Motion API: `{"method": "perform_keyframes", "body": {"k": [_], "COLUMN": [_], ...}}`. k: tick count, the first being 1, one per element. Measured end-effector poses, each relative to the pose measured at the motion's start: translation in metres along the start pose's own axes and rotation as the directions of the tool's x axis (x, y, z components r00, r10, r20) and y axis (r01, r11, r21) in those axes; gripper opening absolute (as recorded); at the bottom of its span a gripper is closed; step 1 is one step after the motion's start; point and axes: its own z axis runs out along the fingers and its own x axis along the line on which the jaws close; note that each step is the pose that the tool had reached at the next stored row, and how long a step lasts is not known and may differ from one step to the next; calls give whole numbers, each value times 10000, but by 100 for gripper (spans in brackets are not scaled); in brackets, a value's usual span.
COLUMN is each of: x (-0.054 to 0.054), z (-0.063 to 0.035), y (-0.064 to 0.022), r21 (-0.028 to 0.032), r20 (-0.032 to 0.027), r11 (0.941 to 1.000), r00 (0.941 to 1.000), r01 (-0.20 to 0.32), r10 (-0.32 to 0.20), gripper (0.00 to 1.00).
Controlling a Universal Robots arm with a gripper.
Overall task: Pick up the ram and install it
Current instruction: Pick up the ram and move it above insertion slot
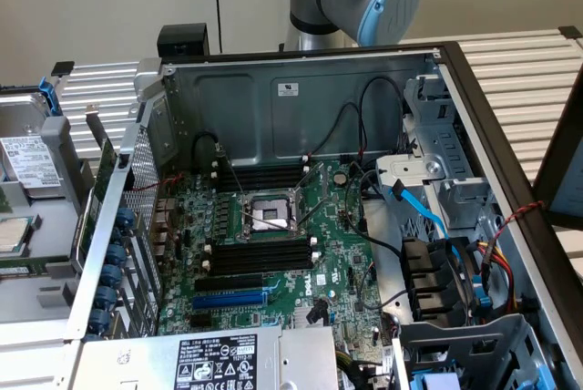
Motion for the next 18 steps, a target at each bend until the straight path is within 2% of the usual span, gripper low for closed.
{"method": "perform_keyframes", "body": {"k": [11, 18], "x": [6, 8], "z": [-273, -431], "y": [11, 17], "r21": [7, 14], "r20": [-143, -268], "r11": [10000, 10000], "r00": [9999, 9996], "r01": [-6, -11], "r10": [6, 11], "gripper": [12, 12]}}
